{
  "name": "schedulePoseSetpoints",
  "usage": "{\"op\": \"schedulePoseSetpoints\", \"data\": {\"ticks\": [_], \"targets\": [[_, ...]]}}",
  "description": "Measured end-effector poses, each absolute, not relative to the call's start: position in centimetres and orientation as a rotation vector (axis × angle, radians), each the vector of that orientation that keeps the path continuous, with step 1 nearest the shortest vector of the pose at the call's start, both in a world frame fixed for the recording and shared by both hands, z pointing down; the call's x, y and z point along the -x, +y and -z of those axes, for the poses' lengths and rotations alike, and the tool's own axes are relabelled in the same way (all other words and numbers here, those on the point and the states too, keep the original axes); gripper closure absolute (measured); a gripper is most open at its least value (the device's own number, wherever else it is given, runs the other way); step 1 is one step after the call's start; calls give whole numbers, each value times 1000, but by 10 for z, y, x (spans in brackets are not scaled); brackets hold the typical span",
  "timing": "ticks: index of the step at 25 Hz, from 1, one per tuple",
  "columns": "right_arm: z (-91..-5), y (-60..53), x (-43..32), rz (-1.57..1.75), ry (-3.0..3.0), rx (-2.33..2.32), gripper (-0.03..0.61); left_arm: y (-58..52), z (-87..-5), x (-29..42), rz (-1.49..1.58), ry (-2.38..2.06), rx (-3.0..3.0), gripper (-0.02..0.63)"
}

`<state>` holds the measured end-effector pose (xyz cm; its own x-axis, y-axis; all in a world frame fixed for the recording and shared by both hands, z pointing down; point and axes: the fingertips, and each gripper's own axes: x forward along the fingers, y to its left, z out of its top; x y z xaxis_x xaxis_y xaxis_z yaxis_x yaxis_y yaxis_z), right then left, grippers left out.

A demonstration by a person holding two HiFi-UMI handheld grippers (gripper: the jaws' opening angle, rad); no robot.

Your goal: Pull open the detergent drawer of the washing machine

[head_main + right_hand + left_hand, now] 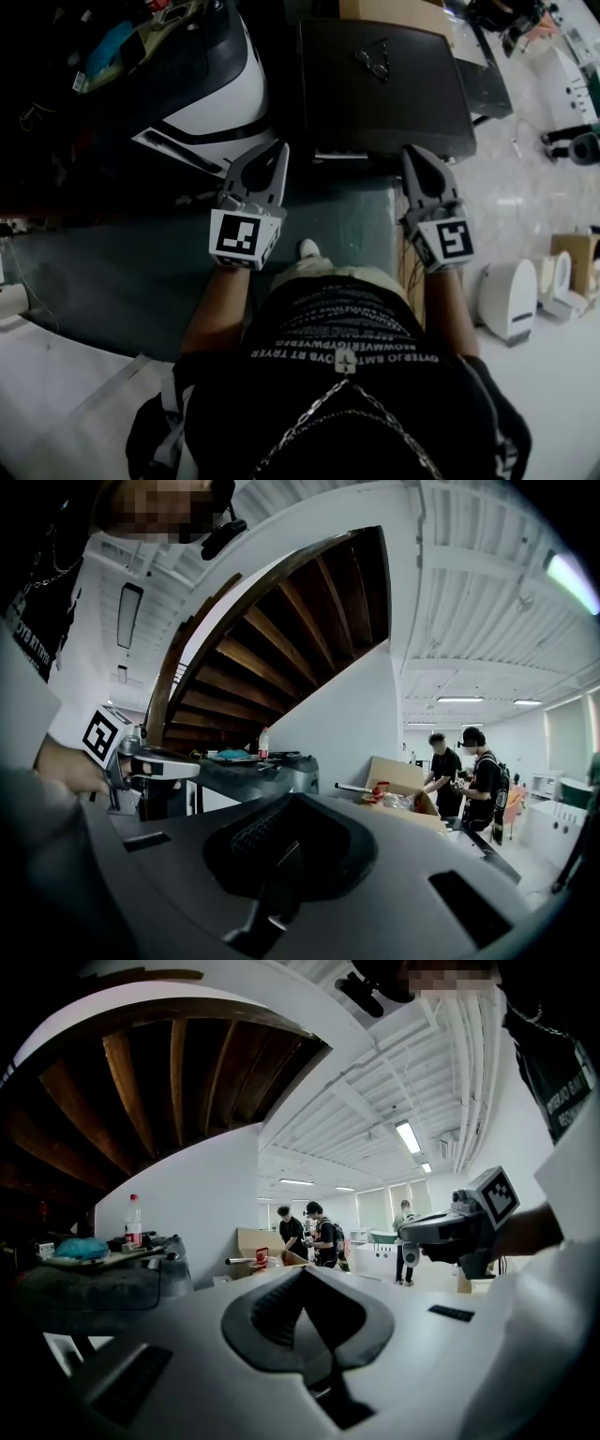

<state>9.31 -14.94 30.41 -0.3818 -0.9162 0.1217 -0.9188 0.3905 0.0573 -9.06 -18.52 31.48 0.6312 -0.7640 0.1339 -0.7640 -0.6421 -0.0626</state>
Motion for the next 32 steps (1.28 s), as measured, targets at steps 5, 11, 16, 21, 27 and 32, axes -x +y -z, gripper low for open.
{"op": "schedulePoseSetpoints", "data": {"ticks": [5,11,16,21,27,32], "targets": [[-309,-159,-91,-19,-2464,-1695,577,-201,-323,96,-251,-1276,-2854,609],[-327,-160,-93,-66,-2426,-1696,577,-207,-342,98,-281,-1226,-2831,611],[-331,-167,-88,-116,-2446,-1696,577,-212,-353,94,-283,-1218,-2815,609],[-342,-182,-91,-143,-2467,-1671,577,-216,-367,91,-370,-1231,-2821,609],[-349,-206,-90,-162,-2510,-1616,577,-226,-394,87,-452,-1235,-2770,611],[-356,-232,-95,-194,-2549,-1566,577,-238,-424,79,-509,-1232,-2729,609]]}}
